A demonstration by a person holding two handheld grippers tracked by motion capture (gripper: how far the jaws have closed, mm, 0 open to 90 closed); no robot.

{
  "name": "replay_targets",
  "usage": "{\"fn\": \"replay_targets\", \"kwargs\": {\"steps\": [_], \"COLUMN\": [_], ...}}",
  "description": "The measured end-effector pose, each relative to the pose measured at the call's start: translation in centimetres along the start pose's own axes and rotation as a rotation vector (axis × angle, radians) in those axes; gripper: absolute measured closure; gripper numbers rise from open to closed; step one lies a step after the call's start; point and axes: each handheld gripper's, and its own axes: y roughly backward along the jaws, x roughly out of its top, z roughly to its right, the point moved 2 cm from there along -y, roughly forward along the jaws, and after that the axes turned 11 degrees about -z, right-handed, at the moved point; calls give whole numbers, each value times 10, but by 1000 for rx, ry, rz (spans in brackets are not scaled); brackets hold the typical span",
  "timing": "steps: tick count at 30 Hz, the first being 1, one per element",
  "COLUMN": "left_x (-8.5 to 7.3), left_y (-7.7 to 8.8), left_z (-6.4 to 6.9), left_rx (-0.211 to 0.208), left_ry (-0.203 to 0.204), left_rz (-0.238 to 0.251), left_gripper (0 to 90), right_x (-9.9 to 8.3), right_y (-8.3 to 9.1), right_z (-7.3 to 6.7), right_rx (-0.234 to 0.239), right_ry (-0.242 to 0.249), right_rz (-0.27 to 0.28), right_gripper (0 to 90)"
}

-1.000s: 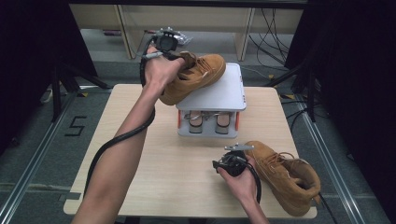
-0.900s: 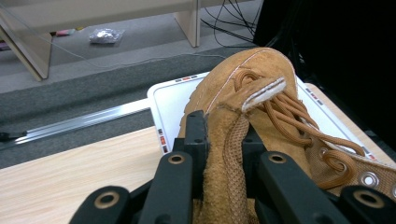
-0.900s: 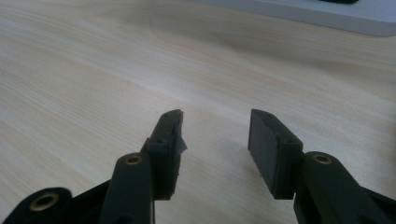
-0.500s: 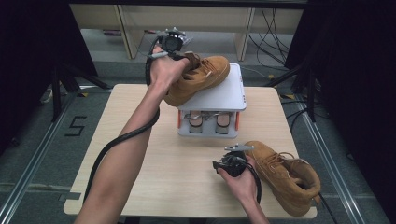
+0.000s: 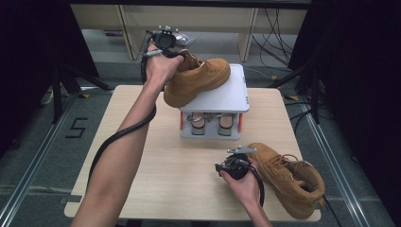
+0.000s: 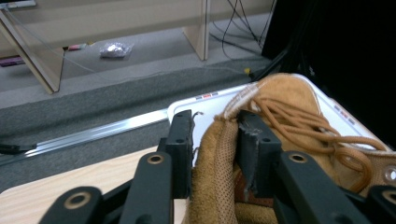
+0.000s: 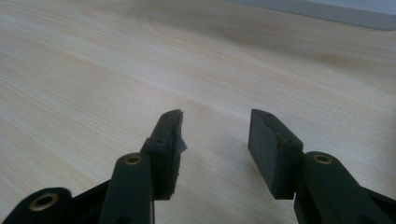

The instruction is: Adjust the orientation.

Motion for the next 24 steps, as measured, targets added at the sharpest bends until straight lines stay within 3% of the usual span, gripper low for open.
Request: {"fn": "replay_targets", "kwargs": {"steps": [5, 8, 15, 18, 21, 22, 24], "left_x": [0, -1, -1, 1, -1, -1, -2], "left_y": [-1, 0, 1, 5, 7, 7, 6], "left_z": [-5, -6, -9, -11, -11, -12, -13], "left_rx": [-1, -12, -35, 4, -7, -2, 1], "left_ry": [25, 10, 24, 2, -16, -18, -3], "left_rz": [11, 8, 24, 46, 10, 11, 33], "left_gripper": [571, 522, 459, 439, 438, 440, 443], "right_x": [0, 0, 0, 0, 0, 0, 0], "right_y": [1, 1, 1, 1, 1, 1, 1], "right_z": [0, 0, -1, -1, 0, -2, -2], "right_rx": [-1, -2, -1, 0, -3, 3, -4], "right_ry": [1, -4, -14, -15, -9, -23, -3], "right_rz": [1, -1, -1, -3, -2, -7, -19], "right_gripper": [550, 549, 549, 548, 548, 548, 548]}}
